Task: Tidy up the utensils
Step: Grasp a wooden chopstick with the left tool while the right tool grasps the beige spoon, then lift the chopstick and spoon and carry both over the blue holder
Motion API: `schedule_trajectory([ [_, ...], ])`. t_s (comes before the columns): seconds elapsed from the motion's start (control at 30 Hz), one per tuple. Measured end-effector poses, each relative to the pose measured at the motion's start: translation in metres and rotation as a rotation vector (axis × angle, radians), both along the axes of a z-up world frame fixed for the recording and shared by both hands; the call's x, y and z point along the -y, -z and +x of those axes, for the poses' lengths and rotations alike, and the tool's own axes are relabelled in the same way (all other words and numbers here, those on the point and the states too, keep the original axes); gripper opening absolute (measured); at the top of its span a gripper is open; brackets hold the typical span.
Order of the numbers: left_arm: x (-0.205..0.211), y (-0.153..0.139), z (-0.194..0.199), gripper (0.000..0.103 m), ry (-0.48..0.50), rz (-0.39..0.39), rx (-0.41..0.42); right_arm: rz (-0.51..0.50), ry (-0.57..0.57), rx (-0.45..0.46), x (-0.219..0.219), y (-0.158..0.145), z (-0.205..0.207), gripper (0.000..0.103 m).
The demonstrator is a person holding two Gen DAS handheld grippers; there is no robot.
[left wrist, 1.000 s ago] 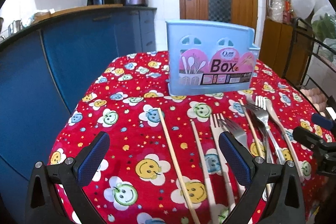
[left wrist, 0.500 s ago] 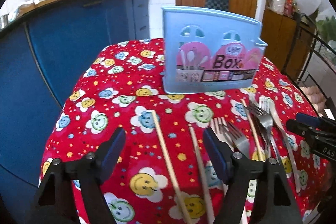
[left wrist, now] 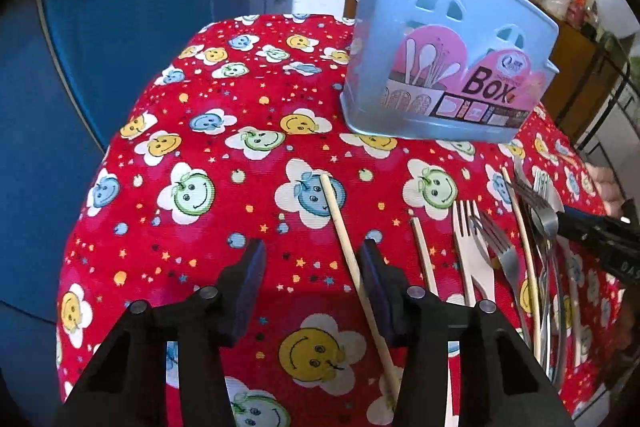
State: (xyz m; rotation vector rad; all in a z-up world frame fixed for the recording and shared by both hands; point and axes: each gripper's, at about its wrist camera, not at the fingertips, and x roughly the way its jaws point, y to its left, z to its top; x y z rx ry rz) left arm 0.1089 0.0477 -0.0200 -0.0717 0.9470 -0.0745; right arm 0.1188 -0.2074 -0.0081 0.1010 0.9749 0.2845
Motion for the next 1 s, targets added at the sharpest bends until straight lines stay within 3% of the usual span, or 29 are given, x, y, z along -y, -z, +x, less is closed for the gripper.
schedule_trajectory([
  [0.3,0.019,-0.001,0.01,0.045,0.079,0.1,-0.006,0.06,-0.033,-0.034,0.003,0.005,0.014,0.016],
  [0.5,0.019,-0.002,0.015,0.035,0.109,0.09,-0.022,0.122,-0.057,-0.069,0.008,0.006,0.025,0.01],
  [0.67,0.019,-0.004,0.014,0.014,0.137,0.056,-0.027,0.101,-0.076,-0.054,0.003,0.0,0.021,0.008],
  [1.0,0.015,-0.008,0.004,0.004,0.101,0.026,0.002,0.089,-0.013,0.026,0.011,-0.02,0.005,0.007],
])
